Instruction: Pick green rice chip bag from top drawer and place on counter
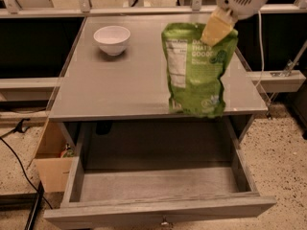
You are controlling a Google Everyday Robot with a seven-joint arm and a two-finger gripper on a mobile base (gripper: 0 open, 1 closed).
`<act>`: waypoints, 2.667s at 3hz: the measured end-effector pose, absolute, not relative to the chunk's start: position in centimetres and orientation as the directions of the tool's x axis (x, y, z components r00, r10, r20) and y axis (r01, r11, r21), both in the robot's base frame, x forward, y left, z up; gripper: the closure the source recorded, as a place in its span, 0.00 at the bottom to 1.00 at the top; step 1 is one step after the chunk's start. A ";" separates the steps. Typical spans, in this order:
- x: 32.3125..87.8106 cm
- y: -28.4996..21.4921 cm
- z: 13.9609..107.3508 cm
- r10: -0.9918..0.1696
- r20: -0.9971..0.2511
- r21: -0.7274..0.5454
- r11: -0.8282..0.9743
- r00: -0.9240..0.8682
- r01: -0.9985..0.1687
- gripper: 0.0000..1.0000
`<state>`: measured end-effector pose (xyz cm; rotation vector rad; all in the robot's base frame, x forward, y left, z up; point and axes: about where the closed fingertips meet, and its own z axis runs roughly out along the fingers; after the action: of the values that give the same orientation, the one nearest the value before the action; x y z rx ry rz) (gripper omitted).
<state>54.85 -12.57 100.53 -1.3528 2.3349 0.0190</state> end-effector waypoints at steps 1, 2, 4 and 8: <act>58.3 -13.0 103.4 -0.807 -0.395 -0.228 0.548 -0.438 -0.805 1.00; 60.8 -12.9 106.2 -0.786 -0.450 -0.253 0.567 -0.424 -0.784 1.00; 61.1 -13.0 107.3 -0.779 -0.472 -0.269 0.573 -0.413 -0.774 0.51; 63.0 -12.7 102.1 -0.774 -0.520 -0.285 0.556 -0.361 -0.781 0.57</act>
Offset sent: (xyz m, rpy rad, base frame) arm 0.0880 -0.0070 0.0937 0.0897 -0.1442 -0.0602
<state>62.99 -12.70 102.11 -1.2436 2.1770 0.0138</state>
